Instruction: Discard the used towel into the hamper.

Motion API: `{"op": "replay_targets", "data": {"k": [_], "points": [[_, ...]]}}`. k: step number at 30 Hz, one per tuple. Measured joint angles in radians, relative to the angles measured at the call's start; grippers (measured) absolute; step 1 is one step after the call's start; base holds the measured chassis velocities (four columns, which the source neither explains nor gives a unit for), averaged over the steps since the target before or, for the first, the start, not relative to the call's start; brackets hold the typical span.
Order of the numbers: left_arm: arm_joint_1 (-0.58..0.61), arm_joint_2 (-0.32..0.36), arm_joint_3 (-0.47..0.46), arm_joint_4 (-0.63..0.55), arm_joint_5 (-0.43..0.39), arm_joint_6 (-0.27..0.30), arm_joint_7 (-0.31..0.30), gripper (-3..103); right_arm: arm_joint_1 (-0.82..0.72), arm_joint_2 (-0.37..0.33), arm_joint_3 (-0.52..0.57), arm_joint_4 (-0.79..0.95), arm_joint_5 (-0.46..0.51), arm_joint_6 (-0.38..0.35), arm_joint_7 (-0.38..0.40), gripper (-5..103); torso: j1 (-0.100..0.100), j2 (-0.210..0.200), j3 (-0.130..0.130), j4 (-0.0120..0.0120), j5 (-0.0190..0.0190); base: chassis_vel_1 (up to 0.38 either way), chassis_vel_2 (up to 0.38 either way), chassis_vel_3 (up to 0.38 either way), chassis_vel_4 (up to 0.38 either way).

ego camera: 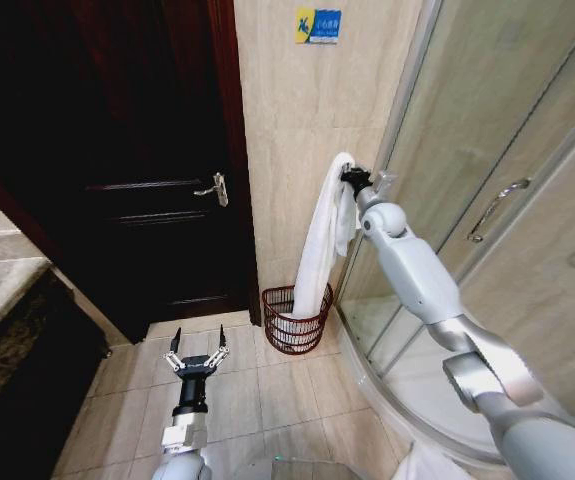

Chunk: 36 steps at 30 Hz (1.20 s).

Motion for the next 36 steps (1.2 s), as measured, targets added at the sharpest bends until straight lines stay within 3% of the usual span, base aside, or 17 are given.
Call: {"op": "replay_targets", "data": {"k": [18, 26, 36], "points": [[0.000, 0.003, 0.015, 0.020, 0.020, -0.006, 0.000, 100, -0.078, 0.059, 0.035, 0.008, -0.070, 0.028, -0.028, 4, -0.043, -0.095, -0.052, 0.0001, 0.0000, 0.000, 0.000, 0.000, 0.000], [0.001, 0.008, 0.021, 0.028, 0.020, -0.013, -0.005, 100, -0.137, 0.042, 0.034, 0.070, -0.086, -0.006, -0.006, 4, -0.057, -0.126, -0.070, -0.0003, 0.0000, 0.000, 0.000, 0.000, 0.000], [-0.001, -0.004, 0.044, 0.041, 0.029, -0.016, -0.008, 100, -0.221, 0.041, 0.032, 0.112, -0.108, 0.002, -0.005, 4, -0.079, -0.178, -0.098, -0.0003, 0.0001, 0.000, 0.000, 0.000, 0.000]]}}
